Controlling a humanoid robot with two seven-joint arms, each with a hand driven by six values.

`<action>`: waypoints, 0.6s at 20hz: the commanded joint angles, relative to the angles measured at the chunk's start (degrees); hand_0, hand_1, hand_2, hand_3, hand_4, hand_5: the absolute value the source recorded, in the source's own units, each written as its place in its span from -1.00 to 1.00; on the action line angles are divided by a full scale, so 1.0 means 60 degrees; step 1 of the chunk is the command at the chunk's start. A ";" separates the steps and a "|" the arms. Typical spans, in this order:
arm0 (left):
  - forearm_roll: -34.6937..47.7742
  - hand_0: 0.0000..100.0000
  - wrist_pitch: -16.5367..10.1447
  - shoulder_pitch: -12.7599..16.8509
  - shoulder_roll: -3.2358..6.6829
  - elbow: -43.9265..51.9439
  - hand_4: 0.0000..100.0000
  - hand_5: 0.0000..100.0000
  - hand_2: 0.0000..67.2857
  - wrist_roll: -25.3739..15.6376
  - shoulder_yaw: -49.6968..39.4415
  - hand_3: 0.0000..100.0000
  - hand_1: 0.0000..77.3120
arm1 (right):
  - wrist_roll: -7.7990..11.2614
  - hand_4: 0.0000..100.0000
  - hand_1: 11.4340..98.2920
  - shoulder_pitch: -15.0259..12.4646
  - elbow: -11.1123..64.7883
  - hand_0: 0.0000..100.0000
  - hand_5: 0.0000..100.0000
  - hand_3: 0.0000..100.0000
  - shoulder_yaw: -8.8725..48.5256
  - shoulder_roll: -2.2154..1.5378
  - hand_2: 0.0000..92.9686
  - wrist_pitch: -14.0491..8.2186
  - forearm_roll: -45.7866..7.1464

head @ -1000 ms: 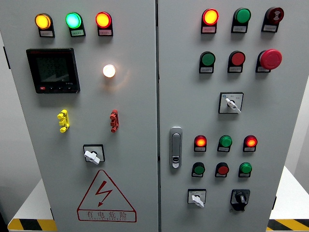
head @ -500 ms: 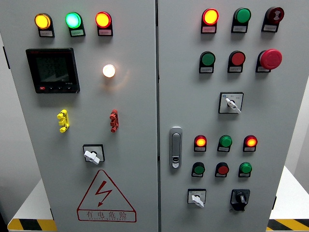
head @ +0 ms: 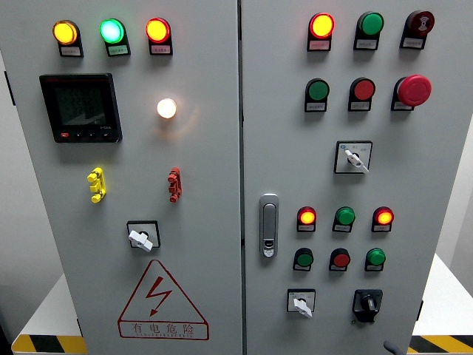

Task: Trip black knob to open circuit
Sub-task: 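Raise the right hand up toward the small black rotary knob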

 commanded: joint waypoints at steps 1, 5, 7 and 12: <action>0.0000 -1.00 0.0000 0.0000 -0.0001 0.0011 -0.87 -0.97 -0.62 0.0000 0.0002 -0.57 -0.91 | -0.0106 0.27 -0.19 0.0262 0.0007 0.35 0.44 0.16 0.0026 -0.0004 -0.83 -0.0014 -0.0012; 0.0000 -1.00 0.0000 0.0000 -0.0001 -0.0003 -0.87 -0.97 -0.62 0.0000 -0.0013 -0.57 -0.91 | -0.0120 0.44 -0.19 0.0540 -0.0095 0.36 0.54 0.42 0.0012 0.0025 -0.84 -0.0029 0.0003; 0.0000 -1.00 0.0000 0.0000 -0.0001 -0.0003 -0.87 -0.97 -0.62 0.0000 0.0002 -0.57 -0.91 | -0.0120 0.55 -0.18 0.0613 -0.0183 0.36 0.62 0.52 0.0012 0.0025 -0.84 -0.0116 0.0003; 0.0000 -1.00 0.0000 0.0000 -0.0001 0.0011 -0.87 -0.97 -0.62 0.0000 0.0002 -0.57 -0.92 | -0.0120 0.65 -0.16 0.0789 -0.0403 0.35 0.83 0.60 0.0012 0.0025 -0.85 -0.0161 0.0032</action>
